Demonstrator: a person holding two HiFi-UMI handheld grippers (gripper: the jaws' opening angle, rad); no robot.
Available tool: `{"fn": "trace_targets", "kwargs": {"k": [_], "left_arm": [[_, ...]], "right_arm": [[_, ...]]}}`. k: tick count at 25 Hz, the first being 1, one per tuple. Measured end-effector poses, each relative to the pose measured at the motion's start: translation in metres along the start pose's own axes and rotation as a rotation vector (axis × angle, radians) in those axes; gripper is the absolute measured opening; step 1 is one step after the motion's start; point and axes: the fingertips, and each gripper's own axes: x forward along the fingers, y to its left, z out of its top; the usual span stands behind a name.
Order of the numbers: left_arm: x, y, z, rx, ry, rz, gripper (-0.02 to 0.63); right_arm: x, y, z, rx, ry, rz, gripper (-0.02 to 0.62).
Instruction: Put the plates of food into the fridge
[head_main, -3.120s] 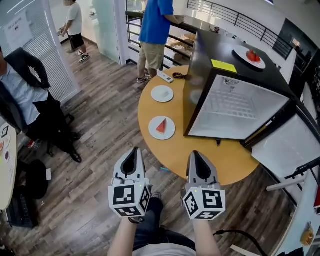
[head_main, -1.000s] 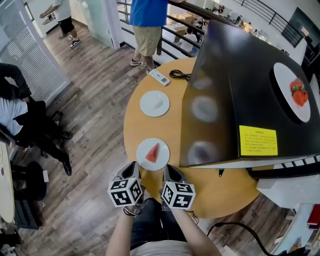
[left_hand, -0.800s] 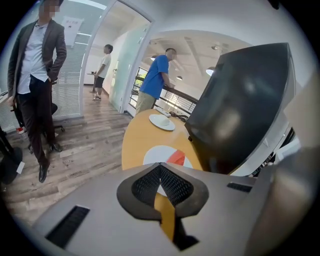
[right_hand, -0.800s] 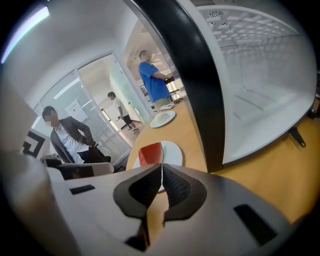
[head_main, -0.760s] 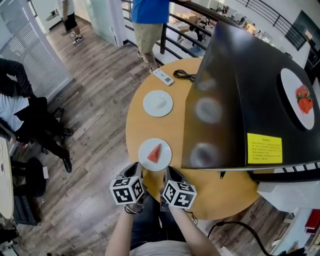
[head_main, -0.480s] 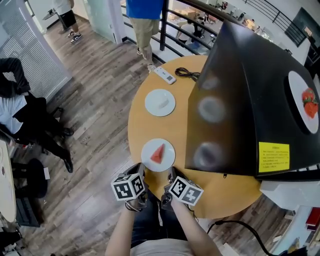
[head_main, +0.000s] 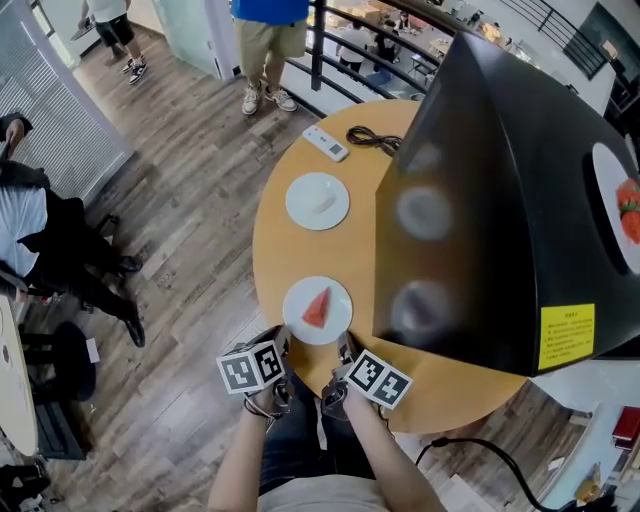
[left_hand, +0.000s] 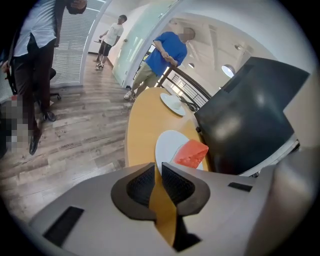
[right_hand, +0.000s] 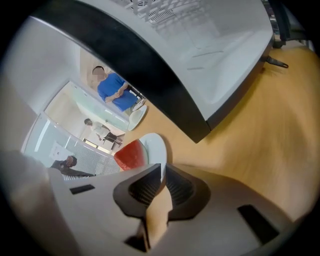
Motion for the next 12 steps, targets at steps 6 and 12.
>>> {"fn": "trace_targets", "kwargs": {"k": [6, 12], "left_arm": [[0.0061, -0.0018, -0.0004, -0.056, 0.024, -0.071, 0.100], [0.0091, 0.0001, 0.0022, -0.112, 0.029, -0.109, 0.103]], "right_arm": [[0.0030, -0.0026, 0.0016, 0.089, -0.007, 0.025, 0.062], [0.0049, 0.0010, 0.0022, 0.175, -0.021, 0.058, 0.091]]}}
